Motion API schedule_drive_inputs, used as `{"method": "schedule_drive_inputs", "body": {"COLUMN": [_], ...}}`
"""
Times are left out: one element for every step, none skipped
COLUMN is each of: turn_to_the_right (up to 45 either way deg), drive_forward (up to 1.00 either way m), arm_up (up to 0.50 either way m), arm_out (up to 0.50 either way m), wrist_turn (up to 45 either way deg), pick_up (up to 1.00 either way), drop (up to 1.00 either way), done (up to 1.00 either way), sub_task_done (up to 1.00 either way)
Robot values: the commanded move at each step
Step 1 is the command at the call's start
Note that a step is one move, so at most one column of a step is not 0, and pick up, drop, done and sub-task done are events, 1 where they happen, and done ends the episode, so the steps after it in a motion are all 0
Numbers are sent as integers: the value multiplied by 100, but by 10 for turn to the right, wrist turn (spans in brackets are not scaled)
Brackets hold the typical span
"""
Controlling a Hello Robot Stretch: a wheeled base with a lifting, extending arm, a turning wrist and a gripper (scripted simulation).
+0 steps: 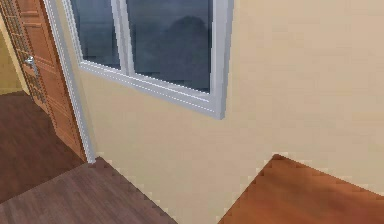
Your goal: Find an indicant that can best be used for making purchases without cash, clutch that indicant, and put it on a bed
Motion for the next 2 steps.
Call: {"method": "schedule_drive_inputs", "body": {"turn_to_the_right": [0,0], "drive_forward": [0,0], "arm_up": [10,2], "arm_out": [0,0], "wrist_turn": [0,0], "pick_up": [0,0], "drop": [0,0], "done": [0,0], "sub_task_done": [0,0]}}
